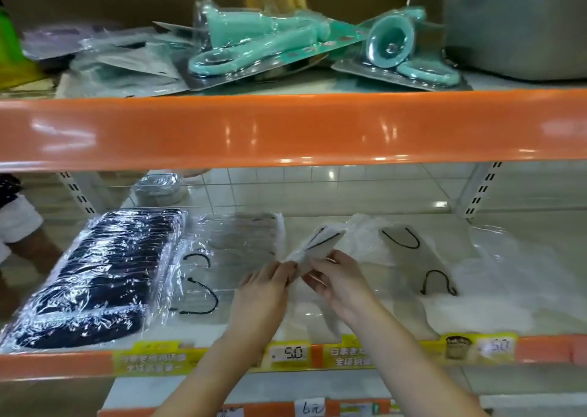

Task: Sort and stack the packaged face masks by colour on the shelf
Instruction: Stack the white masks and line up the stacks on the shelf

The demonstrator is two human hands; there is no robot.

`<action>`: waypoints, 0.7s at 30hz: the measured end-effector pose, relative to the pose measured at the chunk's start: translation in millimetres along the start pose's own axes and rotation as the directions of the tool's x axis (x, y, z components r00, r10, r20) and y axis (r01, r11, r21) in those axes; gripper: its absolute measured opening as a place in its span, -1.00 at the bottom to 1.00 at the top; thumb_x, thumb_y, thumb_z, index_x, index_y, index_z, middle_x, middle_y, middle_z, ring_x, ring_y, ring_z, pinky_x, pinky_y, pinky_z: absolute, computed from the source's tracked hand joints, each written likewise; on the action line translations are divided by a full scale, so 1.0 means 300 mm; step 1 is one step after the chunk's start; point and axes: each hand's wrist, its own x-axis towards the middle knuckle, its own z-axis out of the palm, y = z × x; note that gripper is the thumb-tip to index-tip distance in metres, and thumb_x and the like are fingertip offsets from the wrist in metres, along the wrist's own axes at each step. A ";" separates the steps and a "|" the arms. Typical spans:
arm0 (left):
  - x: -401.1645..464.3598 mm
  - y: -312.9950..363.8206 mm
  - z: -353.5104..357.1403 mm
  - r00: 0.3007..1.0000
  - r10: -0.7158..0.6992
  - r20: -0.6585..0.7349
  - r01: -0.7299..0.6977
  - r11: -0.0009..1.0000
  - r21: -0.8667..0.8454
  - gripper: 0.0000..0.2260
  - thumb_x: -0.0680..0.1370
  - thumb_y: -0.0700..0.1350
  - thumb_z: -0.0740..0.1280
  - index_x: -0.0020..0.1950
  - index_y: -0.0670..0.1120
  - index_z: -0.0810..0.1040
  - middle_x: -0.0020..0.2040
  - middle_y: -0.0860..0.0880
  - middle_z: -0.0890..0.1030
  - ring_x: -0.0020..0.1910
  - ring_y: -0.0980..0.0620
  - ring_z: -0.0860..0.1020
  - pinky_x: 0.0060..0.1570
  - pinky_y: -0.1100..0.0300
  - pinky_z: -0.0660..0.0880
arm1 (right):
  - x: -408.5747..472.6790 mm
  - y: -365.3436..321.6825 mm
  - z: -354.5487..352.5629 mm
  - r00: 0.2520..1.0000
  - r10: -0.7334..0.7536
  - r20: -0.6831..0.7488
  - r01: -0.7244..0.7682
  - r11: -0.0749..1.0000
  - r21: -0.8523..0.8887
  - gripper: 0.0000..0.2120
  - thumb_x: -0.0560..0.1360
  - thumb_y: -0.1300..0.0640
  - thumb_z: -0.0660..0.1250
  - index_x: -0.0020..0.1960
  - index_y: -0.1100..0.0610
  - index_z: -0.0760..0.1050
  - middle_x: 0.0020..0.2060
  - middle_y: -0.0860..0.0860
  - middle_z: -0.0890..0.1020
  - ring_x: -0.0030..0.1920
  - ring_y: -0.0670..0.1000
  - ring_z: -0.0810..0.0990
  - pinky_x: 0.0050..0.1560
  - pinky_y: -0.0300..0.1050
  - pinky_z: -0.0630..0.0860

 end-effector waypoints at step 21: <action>-0.188 -0.371 -0.102 0.969 0.114 -0.221 -0.091 0.989 0.113 -0.75 0.45 -0.20 0.19 -0.09 -0.11 0.66 -0.13 -0.08 0.59 -0.17 -0.14 0.57 -0.19 0.06 0.44 | 0.017 0.294 0.037 0.525 -0.440 0.728 0.605 -0.409 -0.683 -0.73 0.45 0.07 0.16 0.07 0.00 0.56 -0.05 -0.07 0.58 -0.08 0.01 0.57 -0.11 -0.12 0.53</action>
